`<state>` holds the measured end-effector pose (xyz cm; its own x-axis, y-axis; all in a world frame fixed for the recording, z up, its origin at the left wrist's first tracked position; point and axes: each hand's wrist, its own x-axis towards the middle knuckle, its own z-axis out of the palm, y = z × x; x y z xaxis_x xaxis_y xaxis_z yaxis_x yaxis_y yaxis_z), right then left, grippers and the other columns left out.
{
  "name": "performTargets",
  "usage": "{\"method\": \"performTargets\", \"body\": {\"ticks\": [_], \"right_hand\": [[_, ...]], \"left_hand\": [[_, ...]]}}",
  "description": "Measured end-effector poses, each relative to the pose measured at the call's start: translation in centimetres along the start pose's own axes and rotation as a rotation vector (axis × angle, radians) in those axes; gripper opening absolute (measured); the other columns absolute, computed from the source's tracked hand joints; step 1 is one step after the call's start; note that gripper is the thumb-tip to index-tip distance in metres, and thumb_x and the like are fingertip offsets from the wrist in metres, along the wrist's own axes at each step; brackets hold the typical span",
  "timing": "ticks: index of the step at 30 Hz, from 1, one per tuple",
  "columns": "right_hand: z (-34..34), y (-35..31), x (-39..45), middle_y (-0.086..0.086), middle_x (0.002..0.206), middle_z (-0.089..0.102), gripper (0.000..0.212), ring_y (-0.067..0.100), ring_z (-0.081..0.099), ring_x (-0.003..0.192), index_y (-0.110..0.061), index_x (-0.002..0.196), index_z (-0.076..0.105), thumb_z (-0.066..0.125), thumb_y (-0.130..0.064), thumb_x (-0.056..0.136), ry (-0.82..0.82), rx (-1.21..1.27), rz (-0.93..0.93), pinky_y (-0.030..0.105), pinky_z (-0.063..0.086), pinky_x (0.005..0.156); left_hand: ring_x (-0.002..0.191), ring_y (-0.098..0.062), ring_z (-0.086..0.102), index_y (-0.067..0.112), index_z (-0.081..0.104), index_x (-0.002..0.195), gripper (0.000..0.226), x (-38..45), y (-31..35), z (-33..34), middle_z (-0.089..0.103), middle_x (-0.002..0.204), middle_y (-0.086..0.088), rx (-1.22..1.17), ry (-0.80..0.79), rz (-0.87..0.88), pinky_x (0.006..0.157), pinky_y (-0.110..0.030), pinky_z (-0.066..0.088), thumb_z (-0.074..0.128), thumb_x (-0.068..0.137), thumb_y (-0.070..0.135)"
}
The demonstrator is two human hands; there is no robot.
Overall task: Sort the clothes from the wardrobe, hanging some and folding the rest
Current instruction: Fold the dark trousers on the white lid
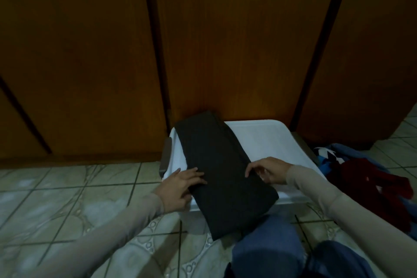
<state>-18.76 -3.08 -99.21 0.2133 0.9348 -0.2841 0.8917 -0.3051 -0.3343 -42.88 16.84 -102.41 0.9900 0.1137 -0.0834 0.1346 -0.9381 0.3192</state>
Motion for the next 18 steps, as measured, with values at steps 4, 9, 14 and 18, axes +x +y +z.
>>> {"method": "performTargets", "body": {"ticks": [4, 9, 14, 18], "right_hand": [[0.3, -0.2, -0.3, -0.008, 0.123, 0.04, 0.034, 0.006, 0.039, 0.113, -0.031, 0.11, 0.061, 0.068, -0.016, 0.081, 0.114, -0.139, -0.06, 0.024, 0.037, 0.1], [0.2, -0.7, 0.2, -0.009, 0.113, 0.054, 0.022, 0.004, 0.048, 0.103, -0.026, 0.102, 0.065, 0.065, -0.014, 0.083, 0.113, -0.096, -0.069, 0.022, 0.037, 0.099], [0.6, -0.8, 0.8, 0.002, 0.101, 0.064, 0.002, 0.016, 0.058, 0.095, -0.02, 0.092, 0.061, 0.06, -0.02, 0.089, 0.163, 0.158, 0.086, 0.031, 0.046, 0.092], [0.6, -2.4, 0.9, 0.0, 0.087, 0.059, 0.016, 0.015, 0.057, 0.083, -0.016, 0.079, 0.057, 0.061, -0.026, 0.089, 0.04, 0.502, 0.197, 0.019, 0.043, 0.071]], "left_hand": [[0.138, -0.002, -0.012, 0.036, 0.013, 0.147, 0.083, -1.7, 1.6, 1.7, 0.006, 0.153, 0.017, 0.11, -0.036, 0.022, 0.113, -0.04, -0.01, 0.037, 0.073, 0.065], [0.132, -0.014, 0.04, 0.022, 0.037, 0.135, 0.078, -1.5, 2.9, 4.6, 0.047, 0.139, 0.003, 0.24, 0.224, 0.045, 0.105, -0.052, 0.037, 0.048, 0.07, 0.064], [0.111, -0.014, 0.054, 0.015, 0.059, 0.108, 0.042, -0.8, 4.1, 2.9, 0.064, 0.106, 0.002, -0.286, 0.392, -0.224, 0.111, -0.013, 0.019, 0.036, 0.091, 0.046], [0.07, -0.018, 0.052, 0.019, 0.046, 0.064, 0.041, 0.7, 3.5, 1.3, 0.05, 0.064, 0.003, -0.515, 0.522, -0.503, 0.057, -0.014, 0.033, 0.036, 0.098, 0.04]]}}
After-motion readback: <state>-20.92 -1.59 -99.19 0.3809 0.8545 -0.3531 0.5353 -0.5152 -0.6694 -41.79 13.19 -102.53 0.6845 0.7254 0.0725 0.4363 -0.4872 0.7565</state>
